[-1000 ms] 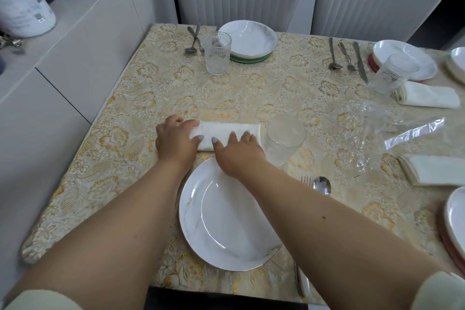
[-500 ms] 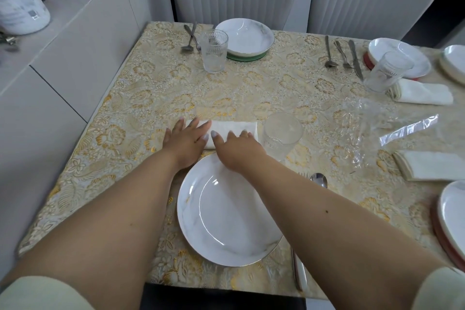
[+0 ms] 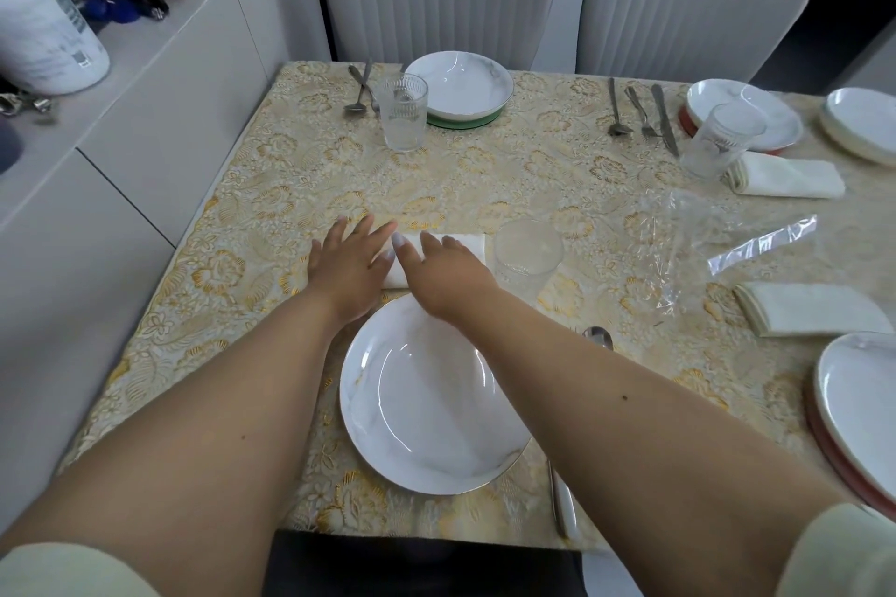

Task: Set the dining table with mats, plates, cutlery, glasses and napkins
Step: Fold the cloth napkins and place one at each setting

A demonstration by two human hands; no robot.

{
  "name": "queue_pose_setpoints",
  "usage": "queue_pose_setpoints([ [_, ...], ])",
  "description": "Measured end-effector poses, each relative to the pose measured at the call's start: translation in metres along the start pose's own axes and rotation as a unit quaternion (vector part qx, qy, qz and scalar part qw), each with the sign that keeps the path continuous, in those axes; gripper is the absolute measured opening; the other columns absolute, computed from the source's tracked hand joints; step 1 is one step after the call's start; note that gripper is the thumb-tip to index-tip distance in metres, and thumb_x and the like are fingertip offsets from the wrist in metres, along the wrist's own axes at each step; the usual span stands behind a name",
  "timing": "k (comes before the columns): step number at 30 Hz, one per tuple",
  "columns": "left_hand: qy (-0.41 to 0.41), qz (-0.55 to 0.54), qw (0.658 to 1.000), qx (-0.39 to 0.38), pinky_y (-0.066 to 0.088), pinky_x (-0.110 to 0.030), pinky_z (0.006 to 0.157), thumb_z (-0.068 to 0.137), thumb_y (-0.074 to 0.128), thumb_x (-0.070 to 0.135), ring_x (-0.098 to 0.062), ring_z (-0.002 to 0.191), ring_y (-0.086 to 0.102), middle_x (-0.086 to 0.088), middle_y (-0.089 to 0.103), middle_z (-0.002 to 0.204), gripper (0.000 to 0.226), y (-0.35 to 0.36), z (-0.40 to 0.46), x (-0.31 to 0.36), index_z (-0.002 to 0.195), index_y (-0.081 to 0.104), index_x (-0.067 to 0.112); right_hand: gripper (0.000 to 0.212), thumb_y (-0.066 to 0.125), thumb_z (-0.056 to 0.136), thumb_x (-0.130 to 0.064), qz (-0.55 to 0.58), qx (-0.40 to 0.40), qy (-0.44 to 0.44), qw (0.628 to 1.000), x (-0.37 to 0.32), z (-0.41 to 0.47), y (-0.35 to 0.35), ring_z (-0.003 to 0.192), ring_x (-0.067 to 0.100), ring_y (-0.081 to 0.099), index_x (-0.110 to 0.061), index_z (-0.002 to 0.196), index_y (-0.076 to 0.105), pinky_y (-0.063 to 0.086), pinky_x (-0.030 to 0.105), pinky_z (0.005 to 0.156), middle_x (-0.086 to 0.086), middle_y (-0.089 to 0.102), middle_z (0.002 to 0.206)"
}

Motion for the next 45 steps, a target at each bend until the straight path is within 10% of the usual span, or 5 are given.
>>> queue_pose_setpoints([
  [7,0.017,-0.185,0.974,0.128,0.037,-0.042,0.107,0.097,0.041,0.046,-0.021,0.128,0.049,-0.003,0.054,0.138,0.048,-0.044,-0.009,0.034,0.136,0.053,0.021,0.065,0.023,0.099,-0.056,0.041,0.022,-0.078,0.996,-0.035,-0.024,-0.039,0.128,0.026,0.045,-0.010,0.142,0.041,0.036,0.038,0.101,0.011,0.050,0.139],
  [15,0.032,-0.347,0.923,0.163,0.049,-0.038,0.085,0.099,0.047,0.029,-0.021,0.083,0.065,0.002,0.061,0.095,0.018,-0.081,-0.031,0.158,0.107,0.057,0.017,0.042,0.026,0.102,-0.046,0.074,0.214,-0.108,0.968,-0.022,-0.069,-0.175,0.069,0.014,0.046,-0.012,0.087,0.048,0.027,0.026,0.053,-0.004,0.051,0.076],
  [37,0.162,-0.342,0.915,-0.140,0.047,-0.031,0.061,0.096,0.049,0.013,-0.022,0.062,0.058,-0.012,0.061,0.081,0.005,0.102,-0.170,0.625,0.096,0.052,0.010,0.058,0.015,0.103,-0.040,0.045,0.333,0.119,0.934,0.340,-0.281,-0.502,0.119,0.030,0.052,-0.004,0.125,0.056,0.036,0.037,0.099,0.011,0.059,0.124],
  [45,0.122,-0.319,0.925,-0.166,0.044,-0.027,0.052,0.088,0.047,0.006,-0.022,0.058,0.057,-0.012,0.061,0.075,0.008,0.204,-0.209,0.734,0.084,0.052,0.011,0.072,0.016,0.099,-0.056,0.069,0.339,0.172,0.923,0.488,-0.331,-0.585,0.094,0.028,0.061,-0.005,0.104,0.068,0.047,0.040,0.089,0.011,0.067,0.103],
])
Point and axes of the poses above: each hand's wrist, its own z-axis towards the middle knuckle, its own y-axis out of the palm, x = y × z, the point moved 7 cm from there along z, towards the middle knuckle
